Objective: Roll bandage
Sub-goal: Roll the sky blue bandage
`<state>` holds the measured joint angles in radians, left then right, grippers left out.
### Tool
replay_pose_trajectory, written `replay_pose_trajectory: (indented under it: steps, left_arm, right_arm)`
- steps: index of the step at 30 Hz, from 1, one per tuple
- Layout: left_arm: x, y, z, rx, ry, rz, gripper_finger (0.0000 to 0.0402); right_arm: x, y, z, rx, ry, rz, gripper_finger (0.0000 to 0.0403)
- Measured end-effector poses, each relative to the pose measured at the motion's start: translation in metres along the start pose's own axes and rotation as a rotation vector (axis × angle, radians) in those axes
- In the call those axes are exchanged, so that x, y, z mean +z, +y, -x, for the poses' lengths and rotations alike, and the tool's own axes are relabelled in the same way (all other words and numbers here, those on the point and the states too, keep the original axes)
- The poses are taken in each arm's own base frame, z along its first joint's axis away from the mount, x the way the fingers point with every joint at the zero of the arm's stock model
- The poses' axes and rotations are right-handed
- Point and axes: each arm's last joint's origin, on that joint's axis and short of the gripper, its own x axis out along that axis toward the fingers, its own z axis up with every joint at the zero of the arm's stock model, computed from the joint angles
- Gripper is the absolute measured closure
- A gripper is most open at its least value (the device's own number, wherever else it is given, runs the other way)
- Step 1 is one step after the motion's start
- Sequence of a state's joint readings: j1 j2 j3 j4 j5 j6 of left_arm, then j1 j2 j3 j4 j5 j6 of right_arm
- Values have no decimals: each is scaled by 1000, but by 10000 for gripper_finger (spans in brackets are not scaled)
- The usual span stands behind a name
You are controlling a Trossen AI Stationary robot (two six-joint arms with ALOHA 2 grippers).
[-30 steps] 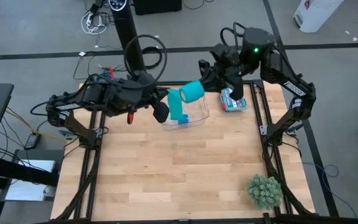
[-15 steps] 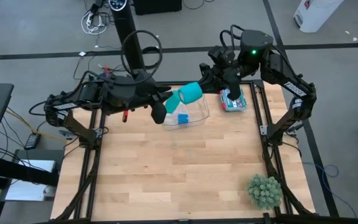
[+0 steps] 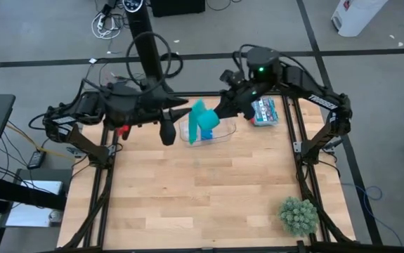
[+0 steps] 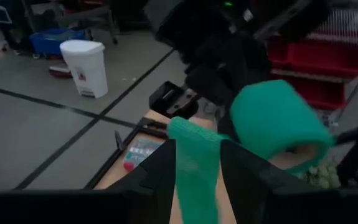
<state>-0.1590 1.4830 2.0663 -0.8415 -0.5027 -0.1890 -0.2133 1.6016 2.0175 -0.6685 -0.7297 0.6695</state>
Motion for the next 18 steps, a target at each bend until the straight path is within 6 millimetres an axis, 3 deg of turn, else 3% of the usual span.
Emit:
replay_pose_trajectory:
  steps: [4, 18]
  left_arm:
    - [-6, 0, 1, 18, 51, 15, 269]
    - [-10, -1, 4, -33, 100, 37, 269]
  right_arm:
    - [-7, -12, -5, 15, 59, -57, 403]
    - [1, -11, 1, 83, 18, -38, 403]
